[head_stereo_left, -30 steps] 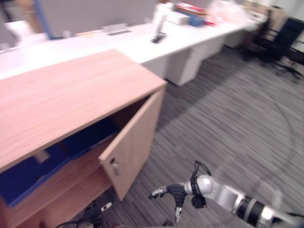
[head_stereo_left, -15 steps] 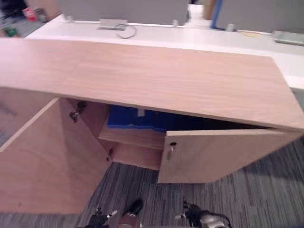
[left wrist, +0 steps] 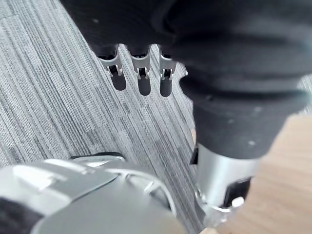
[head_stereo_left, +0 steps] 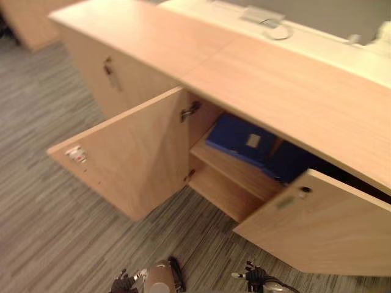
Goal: Walk over to the cabinet, pick up the folder, carry it to the office cabinet, place the folder inside the office cabinet, then close the office cabinet door
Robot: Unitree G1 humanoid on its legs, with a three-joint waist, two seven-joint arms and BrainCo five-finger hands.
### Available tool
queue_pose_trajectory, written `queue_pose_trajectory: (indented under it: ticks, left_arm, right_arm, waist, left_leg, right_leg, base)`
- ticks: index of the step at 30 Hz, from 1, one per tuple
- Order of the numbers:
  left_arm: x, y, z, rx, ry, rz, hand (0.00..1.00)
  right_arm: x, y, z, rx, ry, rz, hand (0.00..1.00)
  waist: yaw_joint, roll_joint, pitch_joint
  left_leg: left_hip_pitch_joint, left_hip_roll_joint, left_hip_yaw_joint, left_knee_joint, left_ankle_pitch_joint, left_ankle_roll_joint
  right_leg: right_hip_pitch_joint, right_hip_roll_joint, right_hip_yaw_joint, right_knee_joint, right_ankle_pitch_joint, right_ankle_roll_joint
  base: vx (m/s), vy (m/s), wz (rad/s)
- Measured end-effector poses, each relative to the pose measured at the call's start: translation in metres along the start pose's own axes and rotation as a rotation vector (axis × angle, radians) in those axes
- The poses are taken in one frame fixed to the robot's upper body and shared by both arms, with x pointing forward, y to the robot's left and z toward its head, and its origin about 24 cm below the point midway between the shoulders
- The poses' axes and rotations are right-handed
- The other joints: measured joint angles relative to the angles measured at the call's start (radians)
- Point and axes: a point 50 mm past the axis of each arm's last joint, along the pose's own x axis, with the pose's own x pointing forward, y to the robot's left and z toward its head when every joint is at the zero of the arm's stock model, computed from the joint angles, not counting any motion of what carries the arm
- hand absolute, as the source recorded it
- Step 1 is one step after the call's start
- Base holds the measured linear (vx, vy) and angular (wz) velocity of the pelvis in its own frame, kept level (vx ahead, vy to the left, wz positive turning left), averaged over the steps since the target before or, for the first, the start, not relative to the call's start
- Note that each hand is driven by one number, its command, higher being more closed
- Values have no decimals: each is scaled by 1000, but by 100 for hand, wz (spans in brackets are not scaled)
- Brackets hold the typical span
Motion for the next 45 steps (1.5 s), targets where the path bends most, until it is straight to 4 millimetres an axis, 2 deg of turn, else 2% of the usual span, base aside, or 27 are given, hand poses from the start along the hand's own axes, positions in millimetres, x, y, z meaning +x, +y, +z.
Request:
queue_pose_trajectory:
  ticks: [1, 2, 3, 5, 7, 8, 12, 14, 15, 17, 18, 20, 22, 23, 24, 26, 27, 28, 30, 34, 39, 43, 45]
  left_arm:
    - [0, 0, -2, -1, 6, 0, 0]
    - [-2, 0, -7, -1, 22, 1, 0]
    - [-2, 0, -8, -1, 25, -1, 0]
    - [-2, -3, -9, 1, 27, -11, 0]
    - [-3, -3, -12, -26, 37, -10, 0]
    - [-3, -1, -14, -57, 48, -1, 0]
    - [-9, 8, -31, -218, 90, 57, 0]
    - [-10, 13, -32, -276, 90, 86, 0]
    - [-8, 25, -23, -360, 49, 140, 0]
    - [-6, 45, -2, -390, -35, 186, 0]
    - [-6, 61, 30, -326, -151, 213, 0]
    - [-9, 63, 67, -254, -295, 205, 0]
    - [-14, 59, 116, -153, -462, 175, 0]
    - [-14, 59, 126, -135, -483, 174, 0]
    - [-14, 64, 147, -84, -513, 180, 0]
    - [-15, 77, 175, 11, -535, 209, 0]
    - [-17, 87, 192, 73, -547, 245, 0]
    - [-18, 91, 202, 106, -558, 260, 0]
    - [-26, 98, 238, 253, -600, 301, 0]
    - [-29, 91, 268, 448, -606, 298, 0]
    - [-24, 52, 287, 703, -584, 183, 0]
    - [-29, 28, 308, 808, -616, 152, 0]
    - [-38, 29, 327, 814, -656, 175, 0]
  right_arm:
    - [0, -2, -1, 6, 1, -5, 0]
    - [-1, -4, -2, 23, -2, -14, 0]
    - [-1, -6, -2, 27, -11, -19, 0]
    - [-3, -10, -7, 39, -7, -29, 0]
    - [-3, -11, -7, 47, -7, -32, 0]
    - [-3, -12, -7, 78, -6, -38, 0]
    - [-4, -15, -12, 109, 3, -42, 0]
    - [-4, -15, -12, 109, 4, -43, 0]
    - [-4, -16, -12, 104, 5, -42, 0]
    - [-4, -16, -14, 96, 8, -31, 0]
    - [-4, -16, -13, 90, 5, -24, 0]
    - [-4, -17, -13, 87, 5, -23, 0]
    - [-4, -18, -12, 84, 4, -23, 0]
    - [-4, -18, -12, 82, 4, -22, 0]
    - [-4, -18, -11, 69, 5, -13, 0]
    - [-4, -20, -10, 41, 12, -5, 0]
    - [-4, -20, -10, 33, 14, 1, 0]
    - [-4, -21, -10, 26, 16, 3, 0]
    - [-5, -22, -10, 21, 24, 3, 0]
    - [-5, -23, -11, 32, 26, 1, 0]
    - [-7, -34, -17, 111, 32, -24, 0]
    - [-12, -49, -29, 136, 55, -60, 0]
    - [-15, -56, -36, 180, 64, -82, 0]
  waist:
    - [-5, -5, -3]
    - [-14, 2, -9]
    - [-34, 6, -15]
    - [-46, 14, -39]
    - [-40, 21, -39]
    - [-39, 21, -39]
    - [-42, 30, -46]
    - [-42, 30, -47]
    - [-44, 33, -47]
    - [-40, 30, -50]
    - [-41, 31, -49]
    - [-41, 33, -48]
    - [-40, 36, -48]
    - [-40, 36, -48]
    - [-44, 34, -48]
    - [-44, 33, -47]
    - [-44, 33, -47]
    - [-44, 33, -47]
    - [-45, 33, -47]
    - [-48, 33, -47]
    - [-71, 34, -47]
    - [-78, 34, -46]
    - [-94, 31, -45]
  left_leg:
    - [32, -29, -10, -57, 27, 5]
    - [95, -85, -38, -177, 83, 6]
    - [138, -127, -74, -270, 131, 5]
    - [156, -158, -123, -348, 178, 4]
    - [185, -165, -142, -418, 219, -4]
    - [185, -164, -149, -425, 224, -5]
    - [189, -156, -160, -426, 234, -18]
    - [189, -154, -167, -426, 236, -21]
    - [188, -152, -169, -426, 236, -23]
    - [188, -149, -169, -426, 235, -23]
    - [187, -147, -168, -426, 235, -23]
    - [184, -146, -167, -426, 235, -23]
    - [186, -148, -165, -426, 233, -22]
    - [187, -148, -164, -426, 231, -21]
    - [191, -148, -158, -426, 229, -19]
    - [203, -148, -145, -426, 223, -18]
    - [210, -147, -138, -426, 218, -19]
    - [211, -147, -134, -426, 217, -19]
    - [214, -143, -127, -426, 213, -23]
    - [224, -136, -115, -425, 209, -28]
    - [240, -130, -113, -425, 206, -32]
    - [240, -127, -114, -425, 207, -33]
    - [235, -126, -112, -421, 207, -31]
  right_leg:
    - [12, -3, 0, -18, 0, 0]
    - [22, -2, -2, -42, 0, 0]
    - [21, -3, 0, -48, 9, -5]
    - [18, -8, -14, -35, 18, -3]
    - [19, 1, -26, -42, 24, 8]
    - [21, 5, -30, -46, 31, 19]
    - [28, 17, -37, -51, 31, 20]
    - [33, 21, -47, -55, 31, 20]
    - [39, 26, -53, -63, 31, 20]
    - [42, 30, -53, -68, 30, 18]
    - [41, 33, -53, -71, 29, 17]
    - [39, 35, -52, -74, 30, 17]
    - [43, 35, -52, -81, 31, 18]
    - [45, 35, -51, -84, 31, 18]
    - [48, 35, -48, -89, 31, 18]
    - [57, 36, -36, -93, 31, 17]
    - [60, 36, -26, -96, 30, 17]
    - [60, 36, -24, -97, 30, 17]
    - [60, 38, -21, -98, 30, 17]
    - [64, 40, -14, -94, 30, 16]
    - [71, 40, -14, -76, 30, 15]
    - [60, 35, -14, -50, 29, 13]
    - [50, 35, -12, -37, 29, 13]
  base:
    - [50, 119, 88]
    - [29, 130, 88]
    - [15, 125, 99]
    - [7, 59, 83]
    - [-10, 7, 31]
    - [-56, -30, 11]
    - [-72, -44, 3]
    - [-59, -43, 13]
    - [-45, -37, 13]
    - [-40, -35, 5]
    - [-31, -29, 0]
    - [0, 0, 0]
    - [-3, -3, -2]
    - [4, -3, -8]
    - [11, -4, -13]
    - [17, -5, -22]
    - [13, -5, -20]
    - [12, -9, -14]
    - [12, -15, -9]
    - [4, -25, -10]
    - [-4, -8, -2]
    - [-28, 13, 0]
    - [-38, 22, -3]
